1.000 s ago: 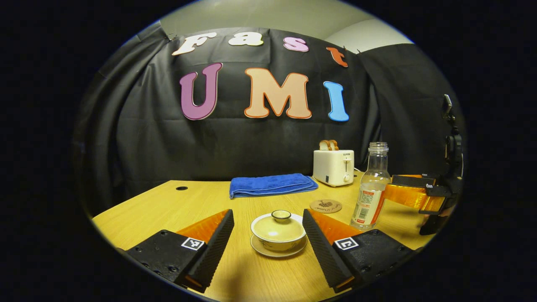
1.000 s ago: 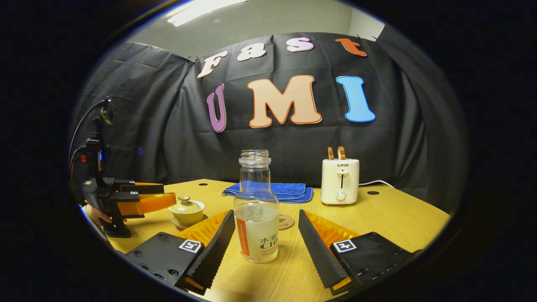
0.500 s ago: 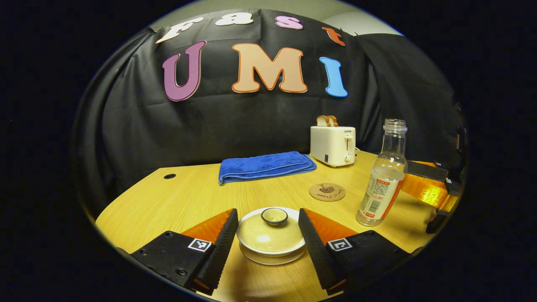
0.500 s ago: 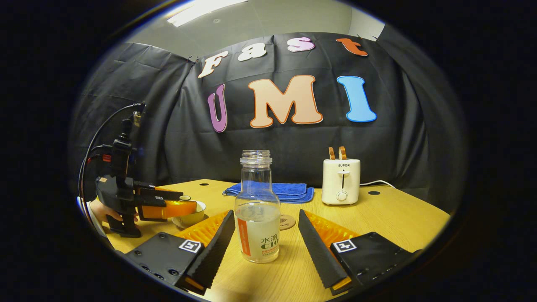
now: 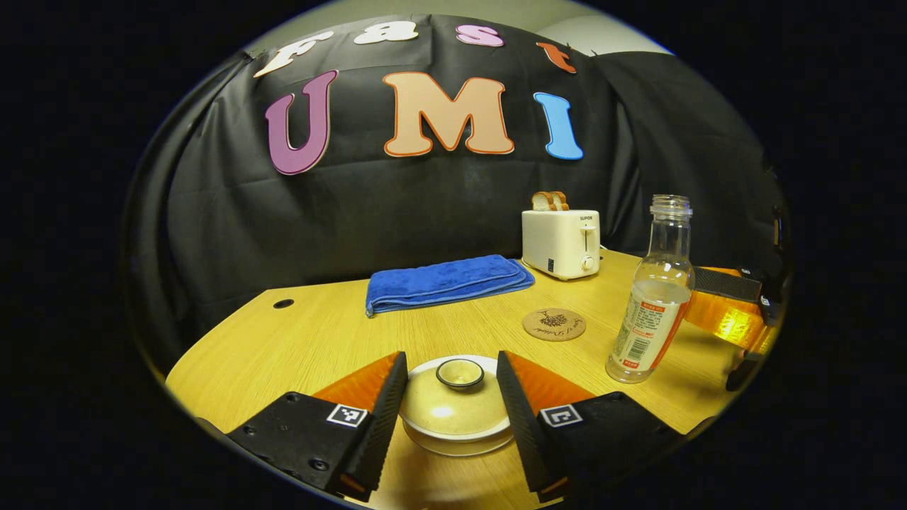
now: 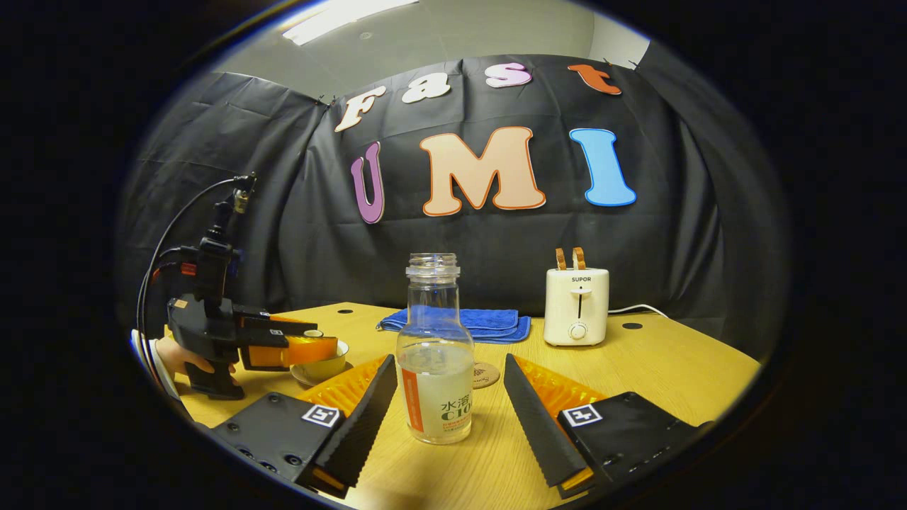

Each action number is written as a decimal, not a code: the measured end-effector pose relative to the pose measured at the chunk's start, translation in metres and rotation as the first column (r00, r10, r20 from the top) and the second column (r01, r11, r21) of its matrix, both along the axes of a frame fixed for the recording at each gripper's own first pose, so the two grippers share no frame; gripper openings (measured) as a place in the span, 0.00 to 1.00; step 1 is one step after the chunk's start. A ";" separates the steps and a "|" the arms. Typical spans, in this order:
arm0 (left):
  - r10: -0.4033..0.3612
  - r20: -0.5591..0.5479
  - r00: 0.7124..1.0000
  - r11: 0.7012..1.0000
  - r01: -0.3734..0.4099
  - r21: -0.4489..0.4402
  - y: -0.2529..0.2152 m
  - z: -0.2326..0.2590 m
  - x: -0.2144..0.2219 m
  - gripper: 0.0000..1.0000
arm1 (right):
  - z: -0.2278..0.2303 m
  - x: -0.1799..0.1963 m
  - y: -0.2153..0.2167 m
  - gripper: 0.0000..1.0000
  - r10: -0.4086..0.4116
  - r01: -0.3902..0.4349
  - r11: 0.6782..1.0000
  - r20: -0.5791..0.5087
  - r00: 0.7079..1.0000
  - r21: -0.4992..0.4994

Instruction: Open the teacup lid with one hand, grasp the water bottle and pour water into the teacup with the other hand; after pouring, place the water bottle on the coaster and then close the teacup lid.

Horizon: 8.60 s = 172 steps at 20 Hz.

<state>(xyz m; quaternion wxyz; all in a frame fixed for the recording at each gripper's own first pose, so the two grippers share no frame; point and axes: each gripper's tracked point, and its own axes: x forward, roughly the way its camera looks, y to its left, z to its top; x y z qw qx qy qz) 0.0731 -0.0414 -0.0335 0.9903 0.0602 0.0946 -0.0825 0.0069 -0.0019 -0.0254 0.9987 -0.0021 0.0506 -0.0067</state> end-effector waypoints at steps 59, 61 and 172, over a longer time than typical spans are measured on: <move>0.190 0.203 0.961 0.980 -0.172 -0.102 0.115 0.031 -0.049 0.25 | -0.036 0.065 0.044 0.82 -0.051 0.004 0.954 -0.149 0.988 -0.300; 0.190 0.202 0.961 0.980 -0.172 -0.103 0.115 0.031 -0.050 0.25 | -0.037 0.068 0.049 0.82 -0.053 -0.006 0.933 -0.153 0.987 -0.360; 0.187 0.204 0.961 0.980 -0.169 -0.103 0.115 0.032 -0.049 0.26 | -0.016 0.095 0.074 0.80 -0.015 -0.169 0.357 -0.186 0.982 -0.919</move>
